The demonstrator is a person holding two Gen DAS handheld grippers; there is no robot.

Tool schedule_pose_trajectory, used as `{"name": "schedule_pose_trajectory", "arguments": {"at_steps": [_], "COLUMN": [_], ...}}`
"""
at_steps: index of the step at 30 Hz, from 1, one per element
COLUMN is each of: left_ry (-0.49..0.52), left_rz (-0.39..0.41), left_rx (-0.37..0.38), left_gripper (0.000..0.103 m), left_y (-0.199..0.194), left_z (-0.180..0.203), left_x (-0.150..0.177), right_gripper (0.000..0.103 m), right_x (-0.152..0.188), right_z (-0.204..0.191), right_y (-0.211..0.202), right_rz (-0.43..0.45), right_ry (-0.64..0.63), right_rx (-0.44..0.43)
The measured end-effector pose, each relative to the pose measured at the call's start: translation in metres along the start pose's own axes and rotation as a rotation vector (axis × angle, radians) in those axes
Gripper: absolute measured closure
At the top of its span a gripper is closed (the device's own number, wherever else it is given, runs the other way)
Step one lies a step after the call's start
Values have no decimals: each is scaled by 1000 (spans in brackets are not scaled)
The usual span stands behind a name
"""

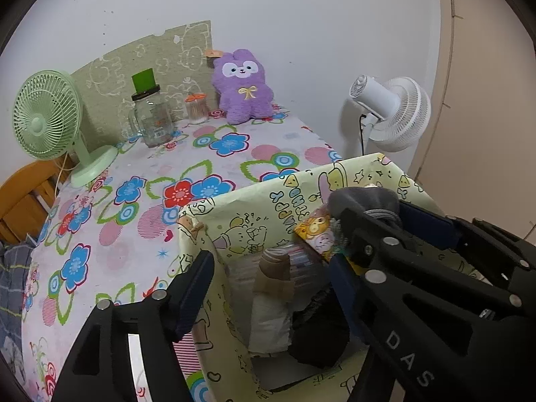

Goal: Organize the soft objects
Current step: 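Lower both held items into the cartoon box and open both tools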

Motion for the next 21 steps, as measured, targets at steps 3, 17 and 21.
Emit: {"name": "schedule_pose_trajectory", "arguments": {"at_steps": [3, 17, 21], "left_ry": [4, 15, 15], "left_rz": [-1, 42, 56], "left_rx": [14, 6, 0], "left_gripper": [25, 12, 10], "left_y": [-3, -26, -32], "left_z": [1, 1, -1], "left_x": [1, 9, 11], "right_gripper": [53, 18, 18], "right_x": [0, 9, 11], "right_z": [-2, -9, -12], "right_y": [0, -19, -25], "right_rz": [-5, 19, 27], "right_ry": [-2, 0, -3], "right_rx": [-24, -33, -30]}}
Point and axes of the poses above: each gripper's, at about its wrist camera, not at the fingertips, and y roughly the way its jaws point, z to its right, x to its underside, the point moved 3 cm from there along y, roughly the way its jaws point, and after that the axes turned 10 degrees about -z, right-handed, at the moved point
